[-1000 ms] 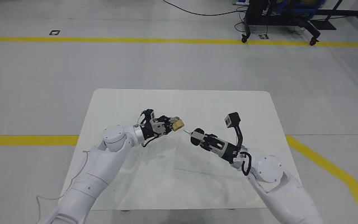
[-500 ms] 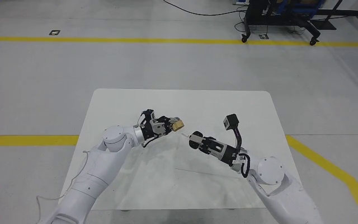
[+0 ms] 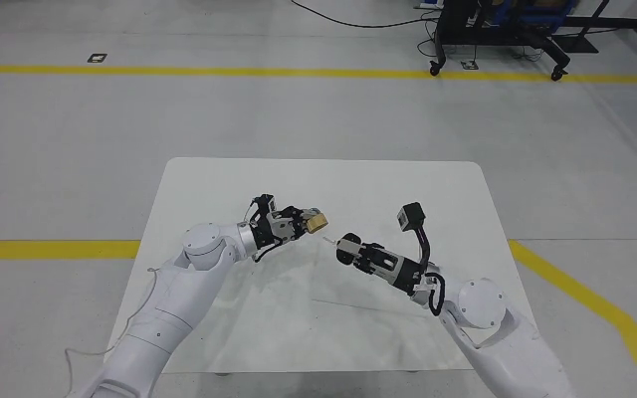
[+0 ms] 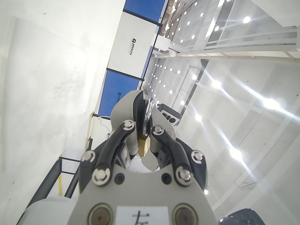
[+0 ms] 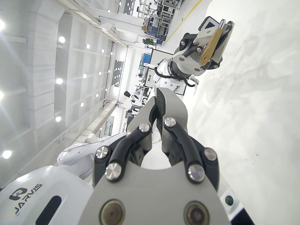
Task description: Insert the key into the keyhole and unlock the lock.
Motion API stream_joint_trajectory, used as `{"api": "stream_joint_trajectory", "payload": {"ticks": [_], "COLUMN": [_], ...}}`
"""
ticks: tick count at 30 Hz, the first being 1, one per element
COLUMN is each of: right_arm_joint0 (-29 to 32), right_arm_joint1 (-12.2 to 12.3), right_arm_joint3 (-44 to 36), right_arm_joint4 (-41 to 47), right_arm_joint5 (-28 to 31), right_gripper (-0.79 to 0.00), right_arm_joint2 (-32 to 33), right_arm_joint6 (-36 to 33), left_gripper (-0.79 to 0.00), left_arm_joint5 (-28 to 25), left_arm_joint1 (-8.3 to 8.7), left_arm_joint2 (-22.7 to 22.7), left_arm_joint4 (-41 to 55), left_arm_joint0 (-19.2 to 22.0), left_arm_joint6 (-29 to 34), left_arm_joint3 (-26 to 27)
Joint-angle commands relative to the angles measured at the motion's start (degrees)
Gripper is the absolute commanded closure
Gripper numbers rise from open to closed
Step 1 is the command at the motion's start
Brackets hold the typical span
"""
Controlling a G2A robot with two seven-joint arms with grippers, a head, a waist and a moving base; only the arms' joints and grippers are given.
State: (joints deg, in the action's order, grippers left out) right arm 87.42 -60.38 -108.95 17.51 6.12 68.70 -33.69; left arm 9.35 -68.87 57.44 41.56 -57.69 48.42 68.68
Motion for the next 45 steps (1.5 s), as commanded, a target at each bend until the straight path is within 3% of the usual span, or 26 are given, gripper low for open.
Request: {"api": "stream_joint_trajectory", "payload": {"ticks": [1,11,12,13,17,20,31,42,45], "right_arm_joint0": [0.0,0.0,0.0,0.0,0.4,0.7,2.7,2.5,3.3], "right_arm_joint1": [0.0,0.0,0.0,0.0,0.0,-0.3,-1.8,-2.2,-3.0], "right_arm_joint3": [0.0,0.0,0.0,0.0,0.3,0.8,-2.8,-4.0,-5.2], "right_arm_joint4": [0.0,0.0,0.0,0.0,0.7,5.6,6.1,7.3,-7.2], "right_arm_joint5": [0.0,0.0,0.0,0.0,-0.8,-6.2,-19.9,-19.7,-18.5], "right_gripper": [0.0,0.0,-0.225,0.0,0.0,0.0,0.0,0.0,0.0], "right_arm_joint2": [0.0,0.0,0.0,0.0,-0.3,-1.2,-5.3,-6.2,-10.1], "right_arm_joint6": [0.0,0.0,0.0,0.0,0.1,-0.2,19.2,20.3,37.0], "left_gripper": [0.0,0.0,0.0,0.0,0.0,0.0,0.0,0.0,0.0], "left_arm_joint5": [0.0,0.0,0.0,0.0,-0.6,-0.7,-0.2,-1.3,-1.1], "left_arm_joint1": [0.0,0.0,0.0,0.0,-0.05,-0.05,-0.14,-0.17,-0.21], "left_arm_joint2": [0.0,0.0,0.0,0.0,0.3,1.1,1.4,1.3,1.5], "left_arm_joint4": [0.0,0.0,0.0,0.0,0.0,0.5,-3.2,-4.8,-5.5], "left_arm_joint0": [0.0,0.0,0.0,0.0,-0.8,-2.3,-3.6,-4.3,-4.8], "left_arm_joint6": [0.0,0.0,0.0,0.0,-2.3,-5.5,-11.2,-12.5,-13.9], "left_arm_joint3": [0.0,0.0,0.0,0.0,1.0,2.5,4.9,5.9,6.7]}}
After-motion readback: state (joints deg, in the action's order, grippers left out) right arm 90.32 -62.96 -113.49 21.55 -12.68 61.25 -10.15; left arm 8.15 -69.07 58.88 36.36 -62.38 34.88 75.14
